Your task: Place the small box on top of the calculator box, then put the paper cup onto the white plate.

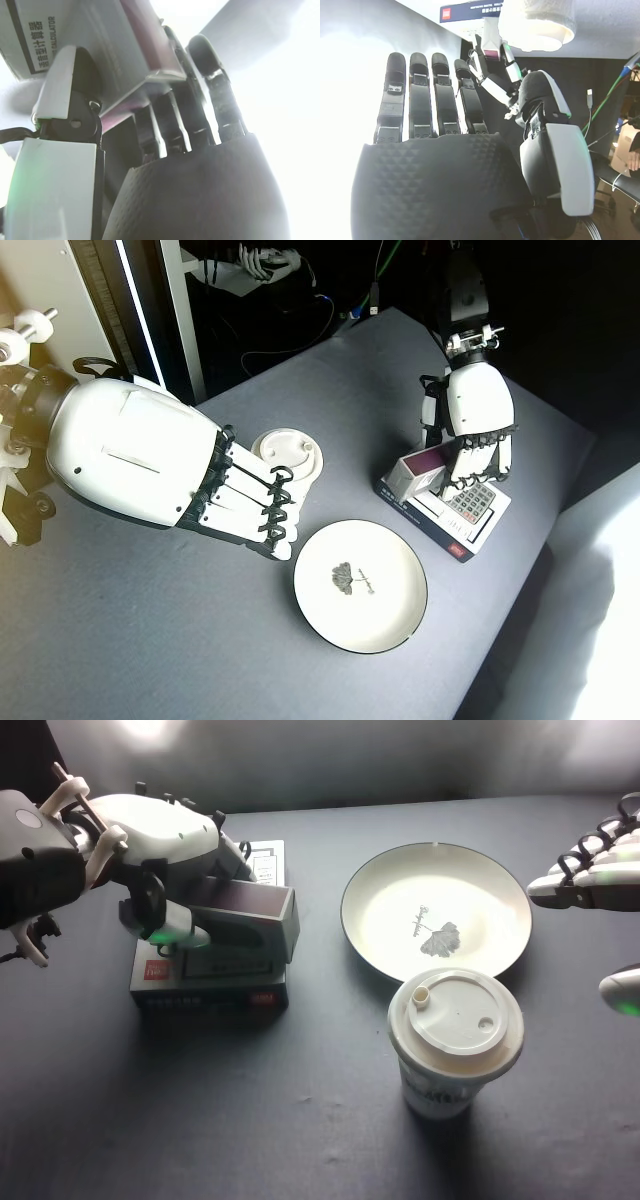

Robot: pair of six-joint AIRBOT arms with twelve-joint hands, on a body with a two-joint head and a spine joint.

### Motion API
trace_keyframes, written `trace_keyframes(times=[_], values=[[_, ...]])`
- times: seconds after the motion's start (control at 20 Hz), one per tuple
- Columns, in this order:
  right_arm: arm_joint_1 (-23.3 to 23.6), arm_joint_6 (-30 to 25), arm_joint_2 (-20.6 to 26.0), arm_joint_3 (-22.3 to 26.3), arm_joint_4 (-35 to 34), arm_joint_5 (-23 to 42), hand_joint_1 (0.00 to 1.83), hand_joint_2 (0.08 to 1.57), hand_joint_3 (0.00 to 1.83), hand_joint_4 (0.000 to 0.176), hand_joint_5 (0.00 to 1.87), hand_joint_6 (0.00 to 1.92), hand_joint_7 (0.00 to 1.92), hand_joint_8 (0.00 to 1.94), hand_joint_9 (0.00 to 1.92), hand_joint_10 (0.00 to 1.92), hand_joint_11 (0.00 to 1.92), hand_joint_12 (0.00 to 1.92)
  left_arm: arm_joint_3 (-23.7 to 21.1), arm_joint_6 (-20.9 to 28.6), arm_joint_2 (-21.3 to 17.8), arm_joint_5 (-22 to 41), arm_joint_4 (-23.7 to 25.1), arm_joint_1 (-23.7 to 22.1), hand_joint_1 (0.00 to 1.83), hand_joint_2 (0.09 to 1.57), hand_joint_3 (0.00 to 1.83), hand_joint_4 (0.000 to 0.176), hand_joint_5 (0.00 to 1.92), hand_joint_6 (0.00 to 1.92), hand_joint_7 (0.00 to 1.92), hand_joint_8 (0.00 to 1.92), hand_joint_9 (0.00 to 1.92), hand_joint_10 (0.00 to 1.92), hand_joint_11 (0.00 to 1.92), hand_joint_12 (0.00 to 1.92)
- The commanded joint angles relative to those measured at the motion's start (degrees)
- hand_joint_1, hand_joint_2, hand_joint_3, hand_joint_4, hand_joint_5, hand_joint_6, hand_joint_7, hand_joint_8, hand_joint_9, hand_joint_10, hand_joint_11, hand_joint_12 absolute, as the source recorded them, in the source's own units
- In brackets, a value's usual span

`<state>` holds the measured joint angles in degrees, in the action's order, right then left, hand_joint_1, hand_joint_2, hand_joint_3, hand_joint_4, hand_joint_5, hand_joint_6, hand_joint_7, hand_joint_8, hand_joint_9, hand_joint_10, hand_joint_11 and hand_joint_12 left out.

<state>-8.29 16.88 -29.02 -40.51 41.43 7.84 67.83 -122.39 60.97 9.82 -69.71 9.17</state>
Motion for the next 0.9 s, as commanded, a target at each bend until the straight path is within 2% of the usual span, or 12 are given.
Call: trace_keyframes(times=[0.0, 0.1, 0.3, 0.5, 0.65, 0.7, 0.75, 0.85], values=[[0.6, 0.2, 0.7, 0.0, -0.8, 4.4, 0.11, 1.33, 0.00, 0.000, 0.16, 0.00, 0.19, 0.00, 0.16, 0.00, 0.00, 0.41, -0.1, 0.2, -0.5, 2.8, 0.8, -0.2, 1.04, 1.14, 0.00, 0.000, 0.43, 0.00, 0.55, 0.00, 0.58, 0.03, 0.04, 1.15], [0.6, 0.3, 0.7, 0.0, -0.8, 4.7, 0.10, 1.34, 0.00, 0.000, 0.14, 0.00, 0.15, 0.00, 0.12, 0.00, 0.00, 0.31, -0.4, 0.5, -0.6, 3.1, 0.7, -0.2, 1.00, 1.12, 0.00, 0.000, 0.39, 0.00, 0.50, 0.00, 0.54, 0.00, 0.05, 1.09], [0.8, 0.8, 0.7, 0.0, -0.8, 7.0, 0.17, 1.31, 0.00, 0.000, 0.19, 0.01, 0.19, 0.00, 0.16, 0.01, 0.00, 0.41, -1.2, 0.5, -1.1, 3.8, 0.1, -0.3, 0.84, 1.08, 0.00, 0.000, 0.26, 0.00, 0.36, 0.00, 0.40, 0.00, 0.00, 0.98], [0.6, 0.1, 0.6, -0.2, 0.8, 10.5, 0.22, 1.27, 0.00, 0.000, 0.15, 0.00, 0.16, 0.00, 0.13, 0.00, 0.00, 0.30, -2.2, 0.5, -1.7, 4.8, -0.4, -1.2, 0.68, 1.01, 0.00, 0.000, 0.17, 0.00, 0.27, 0.00, 0.27, 0.00, 0.00, 0.73], [0.0, -11.6, -1.2, -3.2, 7.7, 14.5, 0.31, 1.14, 0.00, 0.000, 0.02, 0.00, 0.02, 0.00, 0.01, 0.00, 0.00, 0.02, -3.8, 0.3, -3.4, 4.8, -0.4, -2.8, 0.48, 0.93, 0.00, 0.000, 0.08, 0.00, 0.18, 0.00, 0.18, 0.00, 0.00, 0.51], [-0.1, -12.4, -1.7, -4.0, 7.7, 14.9, 0.37, 1.08, 0.00, 0.000, 0.04, 0.00, 0.05, 0.00, 0.03, 0.00, 0.02, 0.02, -4.5, -0.3, -4.0, 4.8, -1.1, -3.2, 0.41, 0.91, 0.00, 0.000, 0.06, 0.00, 0.16, 0.00, 0.15, 0.00, 0.00, 0.43], [-0.2, -12.5, -2.4, -4.8, 7.8, 15.2, 0.38, 1.05, 0.00, 0.000, 0.01, 0.00, 0.01, 0.00, 0.00, 0.00, 0.00, 0.00, -5.4, -1.5, -4.8, 4.7, -2.2, -3.7, 0.36, 0.88, 0.00, 0.000, 0.07, 0.00, 0.16, 0.00, 0.16, 0.01, 0.00, 0.44], [0.2, -13.2, -3.8, -6.7, 10.5, 16.9, 0.40, 0.99, 0.00, 0.000, 0.00, 0.00, 0.00, 0.00, 0.00, 0.00, 0.00, 0.00, -8.0, -2.2, -7.2, 4.6, -2.9, -4.2, 0.31, 0.87, 0.00, 0.000, 0.07, 0.00, 0.14, 0.00, 0.14, 0.00, 0.00, 0.35]])
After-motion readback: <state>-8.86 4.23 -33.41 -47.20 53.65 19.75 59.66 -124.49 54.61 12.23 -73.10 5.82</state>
